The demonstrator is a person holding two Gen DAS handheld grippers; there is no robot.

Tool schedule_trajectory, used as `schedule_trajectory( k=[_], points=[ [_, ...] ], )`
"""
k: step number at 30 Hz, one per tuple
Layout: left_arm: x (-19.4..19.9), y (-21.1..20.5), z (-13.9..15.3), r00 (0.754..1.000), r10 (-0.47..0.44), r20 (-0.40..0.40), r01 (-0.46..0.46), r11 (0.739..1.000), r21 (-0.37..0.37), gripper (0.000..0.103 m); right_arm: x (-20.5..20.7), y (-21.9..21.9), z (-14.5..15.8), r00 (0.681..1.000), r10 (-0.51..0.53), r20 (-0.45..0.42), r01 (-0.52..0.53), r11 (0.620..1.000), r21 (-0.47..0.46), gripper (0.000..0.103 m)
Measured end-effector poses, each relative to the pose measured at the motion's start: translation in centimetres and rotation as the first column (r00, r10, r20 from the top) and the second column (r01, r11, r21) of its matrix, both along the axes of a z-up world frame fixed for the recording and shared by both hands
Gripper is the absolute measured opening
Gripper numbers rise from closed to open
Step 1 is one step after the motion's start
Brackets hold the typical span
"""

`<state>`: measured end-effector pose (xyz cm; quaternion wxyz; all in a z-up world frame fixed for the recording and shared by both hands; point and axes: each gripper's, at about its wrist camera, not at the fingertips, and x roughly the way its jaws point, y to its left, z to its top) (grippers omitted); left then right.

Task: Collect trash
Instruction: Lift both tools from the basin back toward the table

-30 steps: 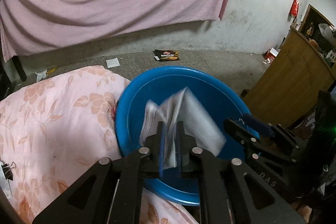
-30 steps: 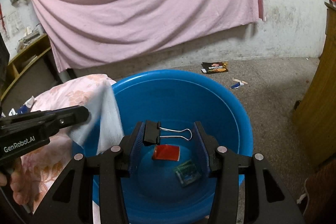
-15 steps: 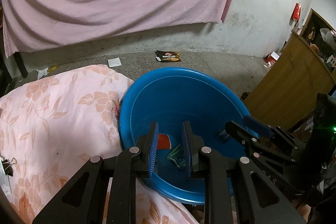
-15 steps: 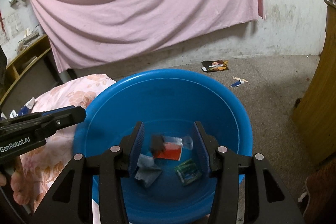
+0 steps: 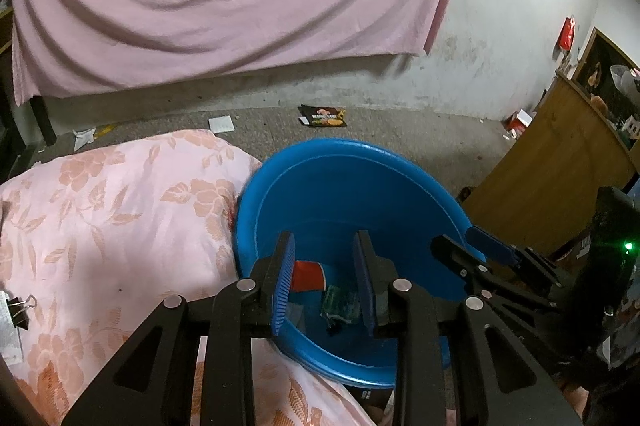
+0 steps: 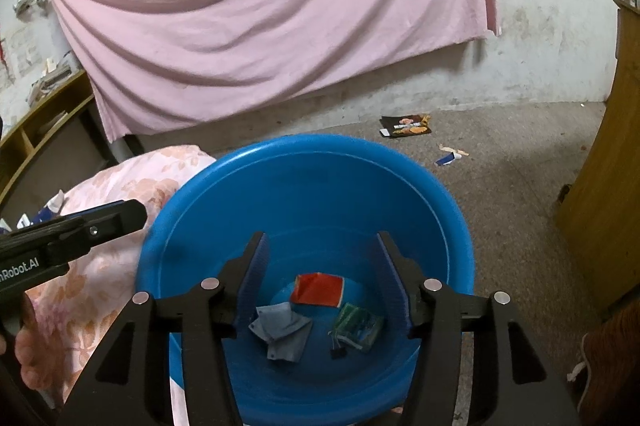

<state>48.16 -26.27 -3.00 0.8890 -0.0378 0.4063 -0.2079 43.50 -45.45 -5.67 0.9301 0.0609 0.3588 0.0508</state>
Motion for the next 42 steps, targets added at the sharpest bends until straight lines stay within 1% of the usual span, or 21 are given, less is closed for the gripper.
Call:
schedule_trajectory(
  k=[3,5,9,10,11,12,15,17,18,19,20,22,24,26,27,29,31,34,37,40,42],
  points=[
    [-0.6,0.7,0.9,0.999,0.015,0.030,-0.014,1.000,-0.014,0.026,-0.3,0.0,0.8,0.999,-0.012,0.037,0.012,1.000,-0.004,0.059],
    [-1.2,1.5,1.9,0.997,0.032,0.064,-0.030,0.999,-0.025,0.035,-0.6,0.1,1.4,0.998,-0.017,0.063,0.017,1.000,-0.002,0.063],
    [-2.4,2.9,4.0,0.991,0.066,0.120,-0.060,0.997,-0.051,0.037,-1.6,0.9,3.3,0.990,-0.021,0.136,0.022,1.000,-0.010,0.071],
    [-2.8,3.2,4.6,0.988,0.078,0.136,-0.071,0.996,-0.053,0.041,-1.7,1.1,3.9,0.988,-0.020,0.153,0.022,1.000,-0.006,0.075],
    [-3.0,3.5,5.0,0.985,0.088,0.149,-0.080,0.995,-0.054,0.048,-2.0,1.3,4.4,0.984,-0.019,0.176,0.019,1.000,-0.001,0.077],
    [-3.5,4.1,5.5,0.980,0.102,0.169,-0.093,0.994,-0.059,0.052,-2.3,1.6,5.0,0.980,-0.017,0.199,0.017,1.000,0.003,0.080],
    [-5.2,6.4,7.3,0.960,0.154,0.233,-0.137,0.987,-0.088,0.064,-3.4,3.1,6.9,0.962,0.000,0.274,-0.001,1.000,0.003,0.086],
    [-6.1,7.8,8.2,0.944,0.190,0.271,-0.171,0.981,-0.091,0.085,-4.0,4.1,7.8,0.949,0.008,0.316,-0.012,1.000,0.011,0.093],
    [-6.8,8.6,8.7,0.930,0.211,0.301,-0.190,0.977,-0.099,0.088,-4.4,4.6,8.2,0.941,0.013,0.338,-0.022,1.000,0.022,0.100],
    [-7.7,9.5,9.2,0.913,0.232,0.336,-0.209,0.972,-0.106,0.096,-4.6,5.0,8.6,0.934,0.019,0.357,-0.034,0.999,0.034,0.103],
    [-8.3,10.2,9.6,0.900,0.246,0.360,-0.222,0.969,-0.107,0.101,-5.0,5.5,9.0,0.925,0.026,0.380,-0.047,0.998,0.046,0.103],
    [-9.8,11.8,10.3,0.869,0.278,0.409,-0.257,0.960,-0.107,0.101,-5.7,6.8,9.8,0.903,0.045,0.428,-0.078,0.995,0.059,0.103],
    [-11.1,13.3,10.6,0.851,0.296,0.433,-0.275,0.955,-0.112,0.101,-6.4,7.8,10.4,0.882,0.062,0.468,-0.103,0.993,0.063,0.103],
    [-12.1,15.2,10.8,0.830,0.327,0.452,-0.301,0.945,-0.130,0.101,-7.1,9.2,10.9,0.853,0.091,0.514,-0.143,0.988,0.062,0.103],
    [-12.9,16.3,11.0,0.812,0.350,0.467,-0.321,0.936,-0.144,0.101,-7.3,9.7,11.0,0.842,0.100,0.530,-0.155,0.986,0.060,0.103],
    [-14.3,18.0,11.0,0.783,0.379,0.493,-0.348,0.924,-0.157,0.101,-8.2,11.0,11.5,0.807,0.121,0.579,-0.185,0.981,0.054,0.103],
    [-15.9,19.9,11.1,0.744,0.407,0.529,-0.380,0.910,-0.165,0.101,-8.9,12.3,11.8,0.776,0.138,0.615,-0.211,0.976,0.048,0.103],
    [-18.2,22.3,11.4,0.691,0.434,0.579,-0.420,0.892,-0.167,0.101,-9.9,14.3,12.2,0.730,0.162,0.664,-0.254,0.966,0.044,0.103],
    [-20.0,24.3,11.3,0.639,0.451,0.623,-0.462,0.873,-0.157,0.101,-10.6,15.7,12.3,0.696,0.171,0.697,-0.278,0.960,0.041,0.103],
    [-21.7,26.1,10.8,0.598,0.461,0.656,-0.494,0.856,-0.151,0.101,-11.1,17.3,12.2,0.664,0.185,0.724,-0.302,0.953,0.034,0.103],
    [-22.4,27.1,10.2,0.583,0.463,0.667,-0.510,0.848,-0.142,0.101,-11.3,18.3,12.0,0.645,0.201,0.738,-0.319,0.948,0.021,0.103]
  ],
)
